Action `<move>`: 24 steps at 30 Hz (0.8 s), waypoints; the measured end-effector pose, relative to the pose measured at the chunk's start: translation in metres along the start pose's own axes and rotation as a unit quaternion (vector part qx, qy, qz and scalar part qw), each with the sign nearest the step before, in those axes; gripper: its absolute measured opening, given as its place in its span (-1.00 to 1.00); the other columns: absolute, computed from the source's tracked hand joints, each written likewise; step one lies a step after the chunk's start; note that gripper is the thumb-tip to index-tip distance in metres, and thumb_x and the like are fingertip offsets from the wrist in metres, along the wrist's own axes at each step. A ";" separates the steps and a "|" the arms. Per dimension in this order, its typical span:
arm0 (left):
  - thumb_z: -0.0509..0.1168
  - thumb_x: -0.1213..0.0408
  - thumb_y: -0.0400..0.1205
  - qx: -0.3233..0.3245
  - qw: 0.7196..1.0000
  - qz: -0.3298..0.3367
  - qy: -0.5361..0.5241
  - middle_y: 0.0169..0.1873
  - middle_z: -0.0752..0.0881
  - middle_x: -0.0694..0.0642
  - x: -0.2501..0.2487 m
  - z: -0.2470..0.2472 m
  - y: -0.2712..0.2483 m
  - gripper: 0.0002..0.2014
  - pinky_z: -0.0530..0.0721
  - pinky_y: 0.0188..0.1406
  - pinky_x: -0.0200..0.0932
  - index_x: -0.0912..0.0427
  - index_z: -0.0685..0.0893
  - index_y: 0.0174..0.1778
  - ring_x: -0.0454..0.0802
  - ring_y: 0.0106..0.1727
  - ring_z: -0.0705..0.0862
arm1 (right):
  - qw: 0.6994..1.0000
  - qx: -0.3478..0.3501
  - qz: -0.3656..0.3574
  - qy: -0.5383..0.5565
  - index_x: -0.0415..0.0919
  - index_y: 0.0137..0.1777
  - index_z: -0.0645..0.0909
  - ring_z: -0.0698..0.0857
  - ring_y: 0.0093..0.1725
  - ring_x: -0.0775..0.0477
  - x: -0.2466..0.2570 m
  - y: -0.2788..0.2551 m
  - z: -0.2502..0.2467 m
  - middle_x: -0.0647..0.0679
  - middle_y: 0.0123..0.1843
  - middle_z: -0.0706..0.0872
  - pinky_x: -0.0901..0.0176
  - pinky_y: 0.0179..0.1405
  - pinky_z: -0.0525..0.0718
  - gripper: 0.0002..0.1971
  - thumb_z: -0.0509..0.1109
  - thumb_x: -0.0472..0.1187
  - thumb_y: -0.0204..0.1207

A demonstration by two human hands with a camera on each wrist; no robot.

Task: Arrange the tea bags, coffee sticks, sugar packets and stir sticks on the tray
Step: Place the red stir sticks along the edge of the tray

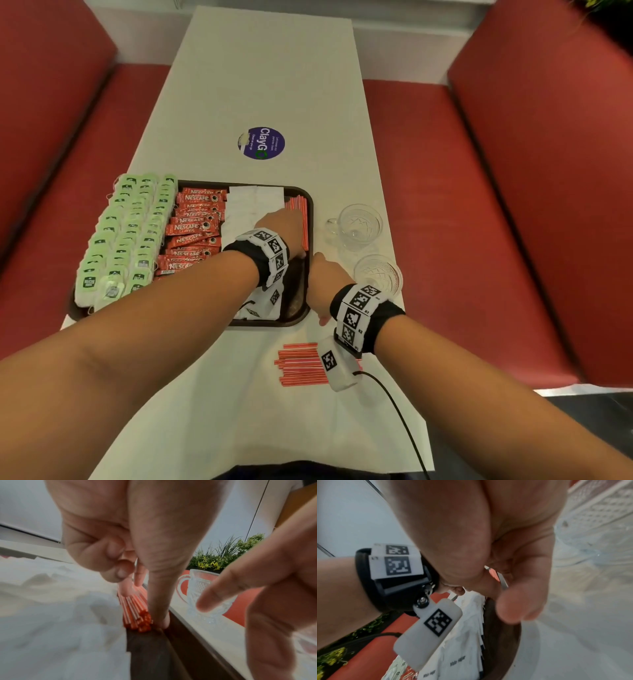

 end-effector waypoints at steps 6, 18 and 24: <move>0.39 -0.01 0.62 -0.073 0.993 0.068 -0.071 0.19 0.68 0.12 0.008 -0.001 -0.057 -0.56 0.61 0.10 -0.04 0.12 0.58 0.35 0.11 0.17 0.67 | 0.997 0.007 -0.072 -0.009 -0.30 0.46 0.40 0.78 0.01 -0.29 -0.017 -0.023 0.001 -0.29 0.22 0.69 0.04 -0.30 0.75 -0.57 0.35 -0.30 0.62; 0.45 -0.26 0.46 -0.015 0.979 0.203 0.010 0.25 0.53 0.02 -0.006 0.070 -0.163 -0.30 0.55 0.28 -0.04 0.08 0.56 0.42 0.03 0.26 0.50 | 0.968 0.008 -0.131 -0.215 -0.11 0.41 0.47 0.56 0.21 -0.17 -0.063 -0.056 0.046 -0.12 0.25 0.53 -0.14 0.18 0.69 -0.16 0.72 0.14 0.17; 0.48 -0.20 0.47 0.006 0.972 0.230 0.042 0.24 0.57 0.10 -0.016 0.092 -0.177 -0.33 0.55 0.29 -0.01 0.16 0.56 0.36 0.08 0.27 0.52 | 0.964 -0.015 -0.150 -0.218 -0.13 0.36 0.49 0.53 0.22 -0.16 -0.064 -0.058 0.058 -0.10 0.22 0.49 -0.09 0.22 0.66 -0.15 0.79 0.04 0.08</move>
Point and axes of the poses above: each hand's wrist, its own y-axis towards the middle knuckle, its own z-axis out of the palm, x = y × z, the point moved 1 cm from there along y, towards the middle knuckle
